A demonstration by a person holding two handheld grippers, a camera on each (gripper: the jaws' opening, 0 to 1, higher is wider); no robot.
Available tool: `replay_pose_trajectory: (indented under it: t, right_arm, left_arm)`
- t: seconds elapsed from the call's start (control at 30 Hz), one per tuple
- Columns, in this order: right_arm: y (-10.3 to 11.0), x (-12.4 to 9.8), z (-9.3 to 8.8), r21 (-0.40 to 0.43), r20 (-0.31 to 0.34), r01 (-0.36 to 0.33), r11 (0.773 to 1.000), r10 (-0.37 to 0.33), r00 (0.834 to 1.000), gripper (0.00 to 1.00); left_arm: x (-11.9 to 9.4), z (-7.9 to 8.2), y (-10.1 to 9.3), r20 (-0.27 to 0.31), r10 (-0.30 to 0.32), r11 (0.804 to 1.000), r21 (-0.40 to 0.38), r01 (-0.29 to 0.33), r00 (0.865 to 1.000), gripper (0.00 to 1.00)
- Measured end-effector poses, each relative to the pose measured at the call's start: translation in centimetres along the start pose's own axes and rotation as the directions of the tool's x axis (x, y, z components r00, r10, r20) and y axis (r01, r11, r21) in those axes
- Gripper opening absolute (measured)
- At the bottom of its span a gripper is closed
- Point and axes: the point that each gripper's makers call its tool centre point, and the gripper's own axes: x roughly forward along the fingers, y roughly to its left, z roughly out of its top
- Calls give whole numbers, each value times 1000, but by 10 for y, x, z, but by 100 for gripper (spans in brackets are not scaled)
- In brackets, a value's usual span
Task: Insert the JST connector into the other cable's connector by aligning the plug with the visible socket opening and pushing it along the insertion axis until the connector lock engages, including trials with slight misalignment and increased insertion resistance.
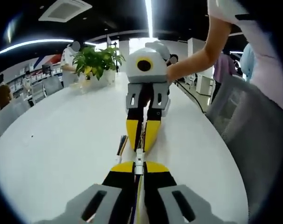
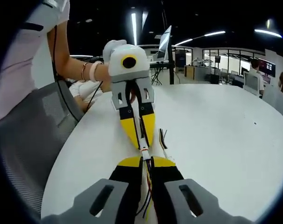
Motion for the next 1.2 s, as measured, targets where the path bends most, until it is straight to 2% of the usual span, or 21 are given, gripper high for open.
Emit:
replay_pose_trajectory:
  t: [0.07,0.43,0.9,1.2]
  right_arm:
    - [0,0,0,-3,-2,2,1000,-2,1000,3]
    - [1,-1,4,-8,8,2,1000,-2,1000,3]
    - [3,-7,10,3,21,10,1000,-10,1000,2]
    - [4,-9,11,12,30,6,1000,-7,1000,2]
  left_arm:
    - [1,1,0,-6,2,1000,27,-2,1000,0]
    - [4,9,-3,-3,-4,1000,20,4,1000,0]
    - [4,18,-4,6,-18,997,70,18,1000,0]
    - [5,21,-4,20,-21,997,73,19,1000,0]
